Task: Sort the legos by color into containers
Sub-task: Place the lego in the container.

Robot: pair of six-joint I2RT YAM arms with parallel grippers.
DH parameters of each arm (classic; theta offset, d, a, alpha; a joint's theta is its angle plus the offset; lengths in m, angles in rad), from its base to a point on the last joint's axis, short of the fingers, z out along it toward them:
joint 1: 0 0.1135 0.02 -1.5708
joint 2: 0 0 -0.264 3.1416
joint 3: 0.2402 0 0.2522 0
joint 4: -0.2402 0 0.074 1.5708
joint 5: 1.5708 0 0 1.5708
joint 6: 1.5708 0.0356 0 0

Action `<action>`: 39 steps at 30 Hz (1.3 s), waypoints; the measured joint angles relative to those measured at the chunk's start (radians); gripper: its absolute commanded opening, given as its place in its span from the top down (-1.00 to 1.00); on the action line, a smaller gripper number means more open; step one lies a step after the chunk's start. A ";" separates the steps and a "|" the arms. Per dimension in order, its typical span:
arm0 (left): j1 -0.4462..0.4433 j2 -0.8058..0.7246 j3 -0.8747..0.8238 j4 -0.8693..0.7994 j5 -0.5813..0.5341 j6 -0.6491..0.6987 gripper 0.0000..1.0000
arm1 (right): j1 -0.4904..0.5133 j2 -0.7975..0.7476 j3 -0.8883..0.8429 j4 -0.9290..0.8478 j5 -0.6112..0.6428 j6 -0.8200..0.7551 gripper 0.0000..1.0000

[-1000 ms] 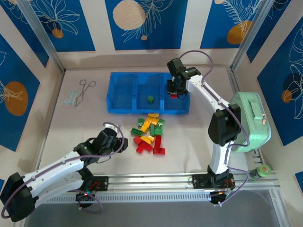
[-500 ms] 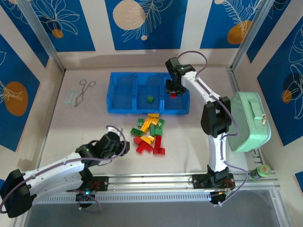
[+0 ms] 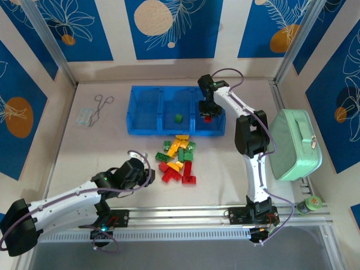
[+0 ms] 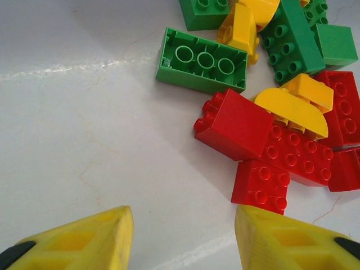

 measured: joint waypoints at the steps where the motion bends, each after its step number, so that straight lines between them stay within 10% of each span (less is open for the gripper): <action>1: -0.002 0.005 0.000 0.000 -0.001 0.000 -0.02 | -0.001 0.011 0.003 0.001 -0.002 0.000 0.39; 15: -0.036 0.031 0.020 0.000 -0.029 0.000 -0.05 | -0.001 0.120 0.147 -0.015 -0.011 0.000 0.27; 20: -0.043 0.038 0.026 -0.002 -0.035 0.000 -0.06 | 0.000 0.127 0.153 -0.031 -0.010 -0.005 -0.22; 28: -0.070 0.093 0.085 -0.006 -0.042 0.019 -0.14 | 0.022 0.115 0.156 -0.068 0.047 -0.008 -0.35; 39: -0.135 0.284 0.152 0.018 -0.019 0.062 -0.16 | 0.101 -0.311 -0.055 -0.026 0.126 -0.007 -0.39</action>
